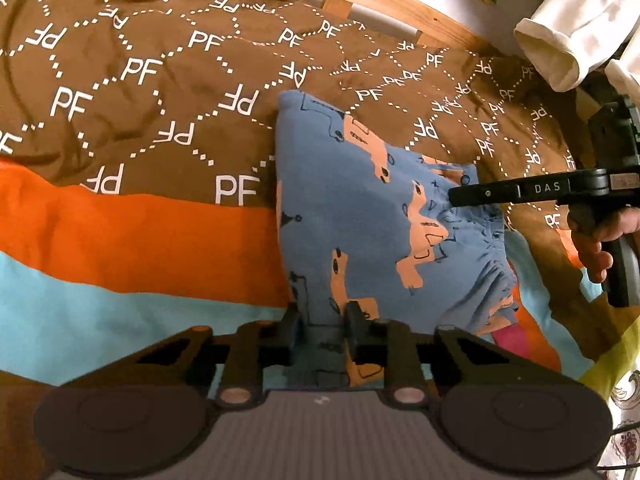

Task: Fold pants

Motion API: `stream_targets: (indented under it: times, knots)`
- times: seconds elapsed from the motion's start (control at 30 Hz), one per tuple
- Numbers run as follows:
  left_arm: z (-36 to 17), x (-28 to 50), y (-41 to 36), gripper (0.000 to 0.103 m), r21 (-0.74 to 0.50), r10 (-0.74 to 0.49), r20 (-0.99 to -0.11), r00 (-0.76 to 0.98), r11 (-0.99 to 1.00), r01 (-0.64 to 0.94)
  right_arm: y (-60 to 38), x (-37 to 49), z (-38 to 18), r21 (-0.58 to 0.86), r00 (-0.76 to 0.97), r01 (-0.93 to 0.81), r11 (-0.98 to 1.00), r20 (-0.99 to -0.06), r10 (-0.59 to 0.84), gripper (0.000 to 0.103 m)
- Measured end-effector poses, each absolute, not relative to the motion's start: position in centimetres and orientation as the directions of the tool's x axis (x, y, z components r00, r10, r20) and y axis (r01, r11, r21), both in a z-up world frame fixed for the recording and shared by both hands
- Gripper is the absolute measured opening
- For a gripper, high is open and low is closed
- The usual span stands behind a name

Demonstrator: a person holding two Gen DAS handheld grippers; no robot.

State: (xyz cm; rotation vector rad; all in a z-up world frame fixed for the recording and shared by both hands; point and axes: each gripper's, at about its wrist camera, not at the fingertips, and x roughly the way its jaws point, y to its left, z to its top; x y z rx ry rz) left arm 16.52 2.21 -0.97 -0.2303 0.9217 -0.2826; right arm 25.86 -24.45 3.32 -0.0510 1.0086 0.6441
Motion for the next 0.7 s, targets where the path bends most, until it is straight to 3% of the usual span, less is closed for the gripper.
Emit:
stream_targets:
  times: [0.3,0.7]
  knots:
    - [1.0,16.0,1.5,0.016,-0.276,-0.323,-0.725,0.608,0.945,0.173,-22.0,22.7,6.7,0.008,0.497,-0.629,0.777,-0.765,0.410,0.009]
    - [2.8,15.5,0.5,0.015,-0.248,-0.330,-0.679,0.656,0.944,0.219,-22.4,22.3,9.2,0.027,0.534,-0.615,0.788,-0.721,0.441,0.008]
